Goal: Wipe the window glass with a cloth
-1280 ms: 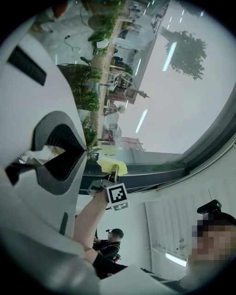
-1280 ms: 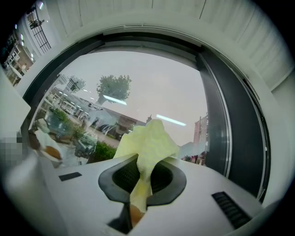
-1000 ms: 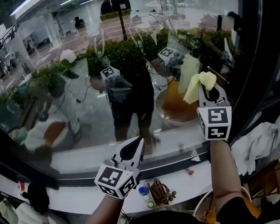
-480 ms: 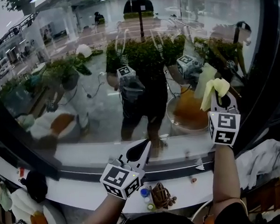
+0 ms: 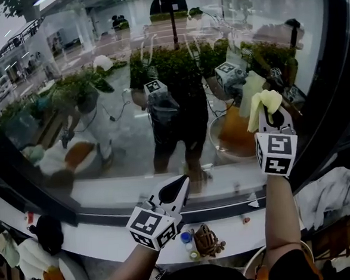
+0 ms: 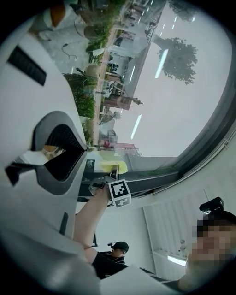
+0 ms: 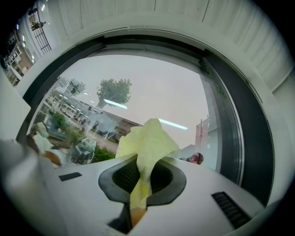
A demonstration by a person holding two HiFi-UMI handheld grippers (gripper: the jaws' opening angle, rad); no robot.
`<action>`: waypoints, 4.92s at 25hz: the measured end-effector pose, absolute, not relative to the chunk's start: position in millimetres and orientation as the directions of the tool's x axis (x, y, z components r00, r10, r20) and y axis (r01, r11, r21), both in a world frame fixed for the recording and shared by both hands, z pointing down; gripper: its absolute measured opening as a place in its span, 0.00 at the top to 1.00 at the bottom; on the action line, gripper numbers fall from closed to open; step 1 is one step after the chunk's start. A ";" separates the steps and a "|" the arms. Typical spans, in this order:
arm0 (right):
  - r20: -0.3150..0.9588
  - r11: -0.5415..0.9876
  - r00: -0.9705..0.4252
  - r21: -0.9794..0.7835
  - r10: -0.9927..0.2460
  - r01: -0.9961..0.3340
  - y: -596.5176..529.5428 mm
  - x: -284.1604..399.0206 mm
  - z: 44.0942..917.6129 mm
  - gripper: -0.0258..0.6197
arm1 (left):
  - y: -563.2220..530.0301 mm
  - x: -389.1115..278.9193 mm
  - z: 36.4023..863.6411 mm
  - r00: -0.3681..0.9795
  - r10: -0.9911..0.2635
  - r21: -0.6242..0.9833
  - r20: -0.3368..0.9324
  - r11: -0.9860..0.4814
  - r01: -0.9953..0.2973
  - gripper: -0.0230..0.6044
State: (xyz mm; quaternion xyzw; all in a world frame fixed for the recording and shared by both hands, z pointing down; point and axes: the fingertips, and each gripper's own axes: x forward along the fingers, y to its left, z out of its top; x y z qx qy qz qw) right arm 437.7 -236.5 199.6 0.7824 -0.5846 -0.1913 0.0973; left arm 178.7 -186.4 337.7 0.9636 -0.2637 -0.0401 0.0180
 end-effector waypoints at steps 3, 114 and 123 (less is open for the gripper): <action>-0.186 -0.293 0.237 0.382 -0.953 -0.877 -239.1 430.6 196.2 0.89 | -186.1 173.0 338.0 0.853 -0.517 0.064 -0.068 -0.856 -0.514 0.95; -0.152 0.111 -0.178 0.369 -0.972 -0.923 -380.6 -137.7 215.9 0.89 | -252.1 -246.6 384.3 0.704 -0.706 0.132 -0.082 -0.708 -0.694 0.95; -0.144 0.163 -0.228 0.365 -0.963 -0.917 -356.6 -128.6 229.3 0.89 | -245.0 -237.2 389.3 0.723 -0.686 0.130 -0.079 -0.726 -0.675 0.95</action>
